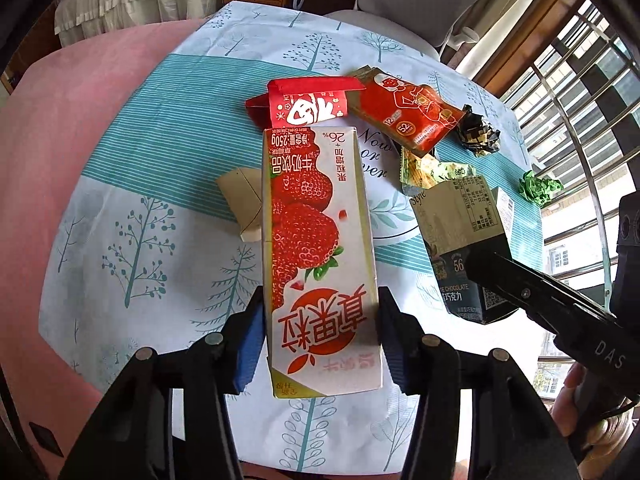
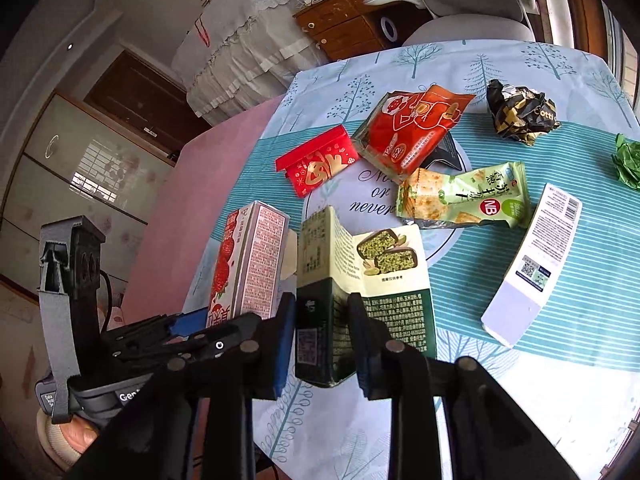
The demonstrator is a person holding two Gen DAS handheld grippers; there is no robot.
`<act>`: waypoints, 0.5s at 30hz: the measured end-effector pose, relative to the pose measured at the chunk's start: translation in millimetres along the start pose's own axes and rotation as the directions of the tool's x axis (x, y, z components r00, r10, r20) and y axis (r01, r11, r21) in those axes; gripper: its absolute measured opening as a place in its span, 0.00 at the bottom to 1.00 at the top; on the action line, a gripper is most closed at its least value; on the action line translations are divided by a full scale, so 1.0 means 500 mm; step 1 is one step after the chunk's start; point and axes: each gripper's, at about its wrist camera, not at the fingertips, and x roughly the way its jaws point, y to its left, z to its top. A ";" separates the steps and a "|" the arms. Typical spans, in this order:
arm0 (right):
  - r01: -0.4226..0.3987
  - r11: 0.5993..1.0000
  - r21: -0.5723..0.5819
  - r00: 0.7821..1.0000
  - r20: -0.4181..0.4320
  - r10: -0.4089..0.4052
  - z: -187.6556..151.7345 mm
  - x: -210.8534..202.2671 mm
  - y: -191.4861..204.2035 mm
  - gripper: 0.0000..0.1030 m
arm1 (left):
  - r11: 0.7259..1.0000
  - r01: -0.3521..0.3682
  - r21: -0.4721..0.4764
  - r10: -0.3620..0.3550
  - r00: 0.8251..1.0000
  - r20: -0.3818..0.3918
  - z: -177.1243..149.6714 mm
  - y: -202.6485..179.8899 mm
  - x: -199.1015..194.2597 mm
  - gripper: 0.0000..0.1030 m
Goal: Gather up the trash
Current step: 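Carry carton and snack box over the bin and open both grippers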
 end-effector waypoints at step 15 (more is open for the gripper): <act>0.109 0.988 0.105 0.981 0.151 -0.125 -0.287 -0.065 0.213 0.25 | 0.938 0.087 0.336 -0.108 0.993 0.042 -0.223 0.112 -0.186 0.49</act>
